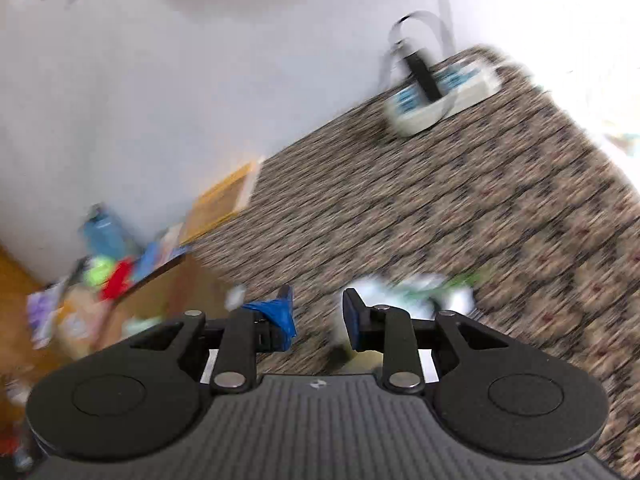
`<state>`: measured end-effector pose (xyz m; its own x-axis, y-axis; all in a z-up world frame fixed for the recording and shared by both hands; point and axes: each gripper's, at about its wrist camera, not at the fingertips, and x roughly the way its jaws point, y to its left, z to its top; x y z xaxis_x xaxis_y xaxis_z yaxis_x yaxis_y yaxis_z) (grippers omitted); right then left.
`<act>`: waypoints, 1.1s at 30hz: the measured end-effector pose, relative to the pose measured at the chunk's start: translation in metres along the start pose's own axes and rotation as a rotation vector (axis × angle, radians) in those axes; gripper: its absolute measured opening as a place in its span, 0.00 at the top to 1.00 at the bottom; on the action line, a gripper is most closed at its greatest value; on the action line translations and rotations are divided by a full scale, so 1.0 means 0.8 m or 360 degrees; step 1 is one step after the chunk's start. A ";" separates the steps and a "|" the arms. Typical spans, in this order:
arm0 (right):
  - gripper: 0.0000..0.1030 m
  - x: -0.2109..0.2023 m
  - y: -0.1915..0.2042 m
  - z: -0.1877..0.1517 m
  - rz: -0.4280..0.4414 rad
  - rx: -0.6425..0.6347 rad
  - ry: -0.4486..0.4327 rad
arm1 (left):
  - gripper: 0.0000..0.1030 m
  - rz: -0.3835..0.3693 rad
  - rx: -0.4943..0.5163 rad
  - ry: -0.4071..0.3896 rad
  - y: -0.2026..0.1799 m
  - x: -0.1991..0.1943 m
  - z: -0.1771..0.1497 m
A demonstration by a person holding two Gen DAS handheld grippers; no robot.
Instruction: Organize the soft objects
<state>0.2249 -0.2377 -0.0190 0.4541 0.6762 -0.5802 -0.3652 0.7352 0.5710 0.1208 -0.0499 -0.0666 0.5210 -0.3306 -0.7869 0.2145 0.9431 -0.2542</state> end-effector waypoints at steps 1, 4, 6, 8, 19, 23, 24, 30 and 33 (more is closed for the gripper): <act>0.89 0.008 -0.004 0.005 -0.0063 -0.0009 -0.0016 | 0.40 0.0001 -0.0015 0.0003 0.004 0.003 0.004; 0.89 0.037 -0.016 0.011 -0.0172 -0.0026 0.0017 | 0.40 0.0008 -0.0041 0.0029 0.005 0.011 0.011; 0.89 0.047 -0.027 0.010 -0.0175 0.0031 0.0053 | 0.40 0.0012 -0.0042 0.0034 0.005 0.020 0.015; 0.89 0.053 -0.034 0.009 -0.0123 0.0097 0.0120 | 0.40 0.0007 -0.0052 0.0023 0.006 0.024 0.019; 0.93 0.027 0.032 -0.046 0.0137 -0.0327 0.0296 | 0.55 -0.0015 -0.0006 0.0079 0.003 0.039 0.008; 0.95 0.025 0.034 -0.066 0.0197 -0.0271 0.0336 | 0.56 -0.0034 0.0035 0.0084 0.000 0.029 -0.006; 0.95 0.024 0.032 -0.070 0.0208 -0.0236 0.0349 | 0.56 -0.0034 0.0049 0.0081 -0.002 0.025 -0.012; 0.89 0.013 0.019 -0.099 0.0175 -0.0107 0.0449 | 0.46 0.0005 0.0119 0.0068 0.001 -0.008 -0.048; 0.89 0.002 0.015 -0.108 0.0138 -0.0109 0.0471 | 0.46 0.0045 0.0107 0.0054 0.010 -0.020 -0.052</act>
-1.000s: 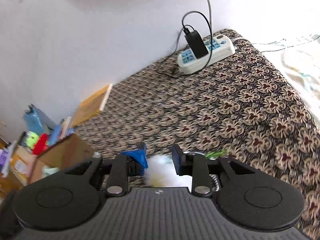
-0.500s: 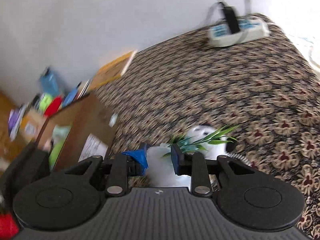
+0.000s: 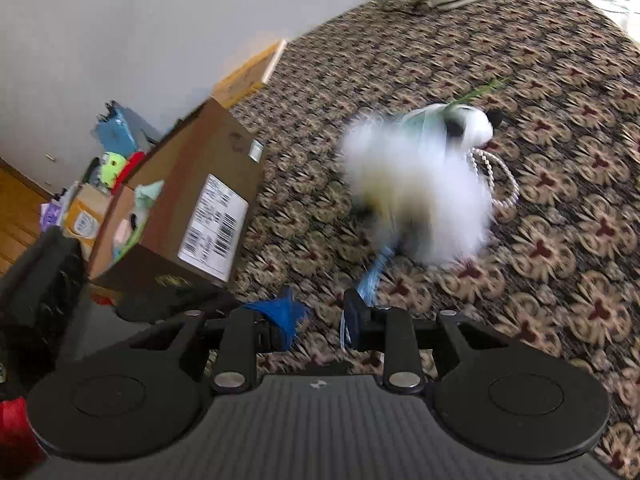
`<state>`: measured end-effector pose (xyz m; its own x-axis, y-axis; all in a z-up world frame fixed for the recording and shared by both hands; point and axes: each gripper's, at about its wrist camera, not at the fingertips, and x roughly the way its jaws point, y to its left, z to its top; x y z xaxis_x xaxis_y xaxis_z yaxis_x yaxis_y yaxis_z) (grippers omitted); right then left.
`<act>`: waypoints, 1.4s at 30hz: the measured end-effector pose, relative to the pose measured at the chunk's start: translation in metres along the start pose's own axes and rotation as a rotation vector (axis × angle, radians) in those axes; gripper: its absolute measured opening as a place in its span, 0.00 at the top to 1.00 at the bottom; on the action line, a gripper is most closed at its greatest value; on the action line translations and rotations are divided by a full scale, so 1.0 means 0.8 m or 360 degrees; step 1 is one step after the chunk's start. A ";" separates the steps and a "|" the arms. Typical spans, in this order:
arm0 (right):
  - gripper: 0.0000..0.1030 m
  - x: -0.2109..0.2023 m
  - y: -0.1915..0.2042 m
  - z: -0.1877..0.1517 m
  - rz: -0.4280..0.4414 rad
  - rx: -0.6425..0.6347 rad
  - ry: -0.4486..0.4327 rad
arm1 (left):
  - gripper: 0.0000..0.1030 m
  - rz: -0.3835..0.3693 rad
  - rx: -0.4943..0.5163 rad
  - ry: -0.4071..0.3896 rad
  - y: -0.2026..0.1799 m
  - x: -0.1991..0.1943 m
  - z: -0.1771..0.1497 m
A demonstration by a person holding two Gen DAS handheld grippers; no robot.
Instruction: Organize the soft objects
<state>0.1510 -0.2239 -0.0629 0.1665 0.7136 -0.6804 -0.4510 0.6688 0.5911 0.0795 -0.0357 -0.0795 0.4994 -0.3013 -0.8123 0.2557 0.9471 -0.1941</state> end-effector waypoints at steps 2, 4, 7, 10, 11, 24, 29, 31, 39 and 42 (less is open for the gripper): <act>0.89 -0.013 -0.005 -0.001 -0.0013 0.0019 -0.0030 | 0.46 0.0008 -0.0038 -0.0030 0.009 -0.008 0.003; 0.89 -0.033 -0.013 0.003 -0.0018 0.0055 -0.0108 | 0.45 0.0005 -0.0081 -0.0067 0.018 -0.013 0.011; 0.89 -0.063 -0.032 0.017 -0.0007 0.0180 -0.0261 | 0.42 -0.0001 -0.0134 -0.0120 0.028 -0.013 0.035; 0.88 -0.083 -0.054 0.037 -0.0035 0.0351 -0.0399 | 0.39 -0.0038 -0.0191 -0.0163 0.034 -0.009 0.066; 0.88 -0.085 -0.061 0.044 -0.0056 0.0395 -0.0426 | 0.39 -0.0061 -0.0209 -0.0169 0.039 -0.006 0.078; 0.86 -0.016 -0.164 0.097 0.0082 0.0978 -0.0210 | 0.34 -0.0194 -0.0151 -0.0101 0.052 0.049 0.152; 0.85 -0.005 -0.179 0.108 0.0205 0.1021 -0.0182 | 0.32 -0.0323 -0.0242 -0.0180 0.075 0.034 0.174; 0.85 0.002 -0.181 0.117 0.0214 0.0990 -0.0136 | 0.32 -0.0324 -0.0268 -0.0152 0.081 0.042 0.185; 0.82 0.035 -0.185 0.137 0.0294 0.0992 -0.0049 | 0.31 -0.0332 -0.0341 0.0020 0.084 0.089 0.191; 0.82 0.046 -0.181 0.141 0.0318 0.0951 -0.0031 | 0.33 -0.0365 -0.0347 0.0029 0.078 0.092 0.184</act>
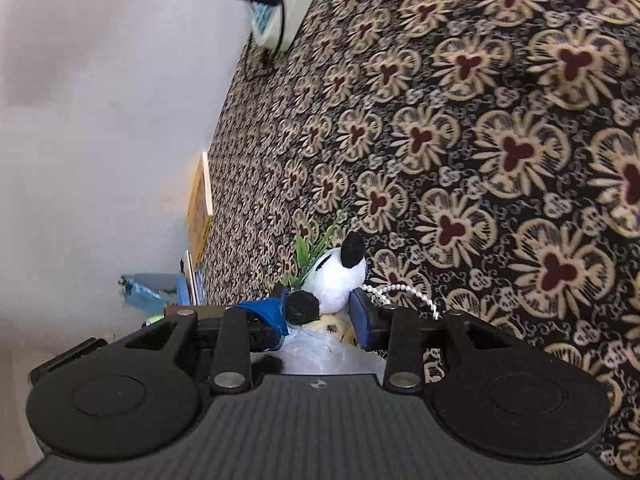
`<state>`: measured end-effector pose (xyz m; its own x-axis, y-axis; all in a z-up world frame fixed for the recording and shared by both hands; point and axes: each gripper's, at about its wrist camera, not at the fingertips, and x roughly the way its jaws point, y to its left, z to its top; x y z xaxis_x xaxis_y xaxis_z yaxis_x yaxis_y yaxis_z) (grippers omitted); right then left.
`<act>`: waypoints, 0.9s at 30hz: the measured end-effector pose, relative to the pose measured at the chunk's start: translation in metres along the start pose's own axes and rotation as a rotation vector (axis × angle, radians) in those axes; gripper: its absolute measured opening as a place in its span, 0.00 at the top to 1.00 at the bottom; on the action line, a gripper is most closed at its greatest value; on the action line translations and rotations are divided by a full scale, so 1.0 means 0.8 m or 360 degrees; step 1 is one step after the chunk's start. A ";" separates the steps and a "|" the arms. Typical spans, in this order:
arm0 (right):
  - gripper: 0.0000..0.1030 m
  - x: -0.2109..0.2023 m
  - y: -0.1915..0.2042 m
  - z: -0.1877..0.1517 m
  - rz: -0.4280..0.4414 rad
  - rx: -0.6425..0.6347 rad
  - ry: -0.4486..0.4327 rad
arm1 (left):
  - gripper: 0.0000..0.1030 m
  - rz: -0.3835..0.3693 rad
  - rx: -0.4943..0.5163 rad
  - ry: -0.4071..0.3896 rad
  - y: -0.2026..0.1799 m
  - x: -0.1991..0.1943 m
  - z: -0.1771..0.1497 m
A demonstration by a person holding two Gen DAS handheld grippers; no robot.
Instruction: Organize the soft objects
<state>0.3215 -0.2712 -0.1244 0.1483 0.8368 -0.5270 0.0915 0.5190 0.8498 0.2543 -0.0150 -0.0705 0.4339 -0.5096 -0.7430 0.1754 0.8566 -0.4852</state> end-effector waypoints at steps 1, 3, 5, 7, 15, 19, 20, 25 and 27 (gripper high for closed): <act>0.83 0.004 0.003 0.001 0.0008 -0.0044 0.0026 | 0.33 0.0011 0.0003 -0.0001 -0.002 0.002 -0.003; 0.85 0.006 0.016 -0.004 0.0007 -0.0185 0.0039 | 0.36 0.0039 0.0014 -0.0024 -0.006 -0.003 -0.009; 0.89 0.003 0.029 -0.012 0.0001 -0.0332 0.0025 | 0.39 0.0030 -0.0006 -0.0043 -0.006 -0.010 -0.013; 0.91 -0.005 0.041 -0.024 0.0012 -0.0494 -0.0008 | 0.44 0.0017 -0.0019 -0.0073 -0.004 -0.020 -0.018; 0.96 -0.032 0.097 -0.101 -0.0031 -0.1226 -0.0140 | 0.49 0.0086 0.0124 -0.0204 -0.038 -0.063 -0.063; 0.97 -0.043 0.104 -0.121 -0.0014 -0.1314 -0.0209 | 0.50 0.0089 0.0135 -0.0277 -0.050 -0.083 -0.076; 0.97 -0.047 0.107 -0.126 -0.0009 -0.1336 -0.0233 | 0.50 0.0086 0.0136 -0.0308 -0.053 -0.091 -0.078; 0.97 -0.065 0.149 -0.138 0.0082 -0.1502 -0.0360 | 0.50 0.0134 0.0196 -0.0525 -0.066 -0.148 -0.077; 0.97 -0.064 0.171 -0.139 0.0152 -0.1581 -0.0397 | 0.50 0.0195 0.0228 -0.0630 -0.066 -0.177 -0.077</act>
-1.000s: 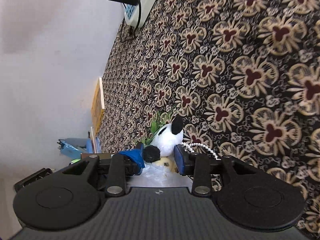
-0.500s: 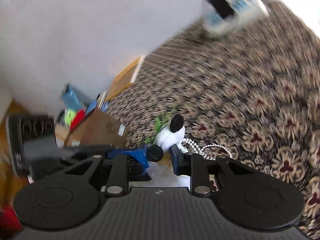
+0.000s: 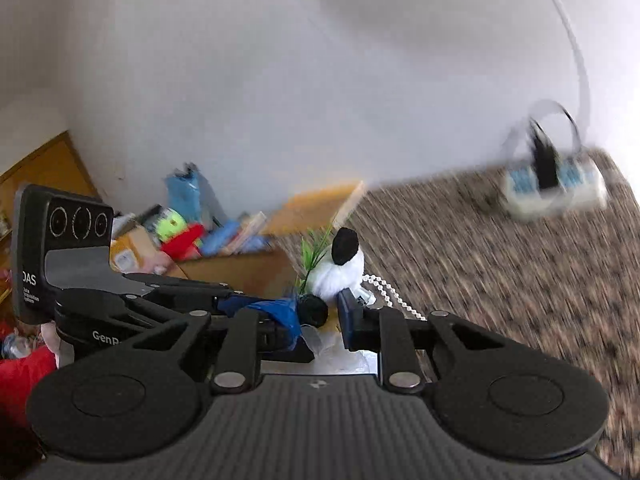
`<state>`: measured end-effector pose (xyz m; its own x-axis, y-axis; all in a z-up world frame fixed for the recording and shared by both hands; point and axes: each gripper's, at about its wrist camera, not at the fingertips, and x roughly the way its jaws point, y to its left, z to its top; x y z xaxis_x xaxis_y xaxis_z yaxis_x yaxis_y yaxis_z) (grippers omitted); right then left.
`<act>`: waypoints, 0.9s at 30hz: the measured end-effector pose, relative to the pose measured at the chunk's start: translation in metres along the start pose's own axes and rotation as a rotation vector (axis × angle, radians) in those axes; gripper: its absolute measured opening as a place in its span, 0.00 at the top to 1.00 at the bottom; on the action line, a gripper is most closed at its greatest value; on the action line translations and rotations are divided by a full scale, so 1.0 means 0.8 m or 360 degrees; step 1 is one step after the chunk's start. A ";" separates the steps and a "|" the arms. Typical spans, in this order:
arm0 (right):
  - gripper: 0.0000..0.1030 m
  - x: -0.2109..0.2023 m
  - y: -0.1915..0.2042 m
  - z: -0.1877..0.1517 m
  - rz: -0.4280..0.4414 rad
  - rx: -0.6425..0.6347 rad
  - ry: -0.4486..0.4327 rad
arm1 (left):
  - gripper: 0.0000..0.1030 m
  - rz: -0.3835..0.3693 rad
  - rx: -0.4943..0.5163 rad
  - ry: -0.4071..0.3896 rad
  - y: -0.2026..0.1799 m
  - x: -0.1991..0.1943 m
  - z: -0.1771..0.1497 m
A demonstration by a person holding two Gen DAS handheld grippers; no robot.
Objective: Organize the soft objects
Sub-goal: 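Carry the panda plush into the box and open both tools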
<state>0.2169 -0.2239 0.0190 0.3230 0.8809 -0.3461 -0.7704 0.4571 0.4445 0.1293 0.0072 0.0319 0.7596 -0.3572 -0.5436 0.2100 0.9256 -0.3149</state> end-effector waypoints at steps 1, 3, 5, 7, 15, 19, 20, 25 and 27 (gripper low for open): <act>0.97 0.009 0.010 0.008 0.0035 -0.0036 -0.0031 | 0.50 0.0038 0.0014 -0.0048 0.004 -0.013 0.004; 0.97 0.026 0.026 0.024 0.0109 -0.0090 -0.0074 | 0.50 0.0123 0.0040 -0.0138 0.016 -0.044 0.010; 0.97 0.052 0.047 0.037 0.0193 -0.0166 -0.0103 | 0.50 0.0210 0.0050 -0.0212 0.034 -0.073 0.013; 0.97 0.084 0.068 0.048 0.0272 -0.0250 -0.0107 | 0.50 0.0285 0.0043 -0.0255 0.054 -0.098 0.012; 0.98 0.201 0.142 0.061 0.0463 -0.0435 -0.0038 | 0.51 0.0525 -0.0007 -0.0310 0.145 -0.162 -0.006; 0.99 0.241 0.157 0.039 0.0402 -0.0500 0.0056 | 0.52 0.0517 -0.0077 -0.0214 0.191 -0.149 -0.027; 0.99 0.248 0.157 0.029 0.0376 -0.0513 0.0090 | 0.52 0.0512 -0.0091 -0.0168 0.200 -0.140 -0.032; 1.00 0.270 0.155 -0.016 0.0234 -0.0588 0.0251 | 0.62 0.0508 -0.0070 0.0033 0.226 -0.111 -0.060; 1.00 0.275 0.156 -0.028 0.0181 -0.0603 0.0290 | 0.62 0.0520 -0.0045 0.0103 0.227 -0.103 -0.071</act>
<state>0.1795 0.0243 -0.0198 0.1481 0.8714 -0.4677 -0.9539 0.2507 0.1651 0.0701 0.1977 -0.0249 0.7432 -0.0501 -0.6672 -0.0560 0.9890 -0.1366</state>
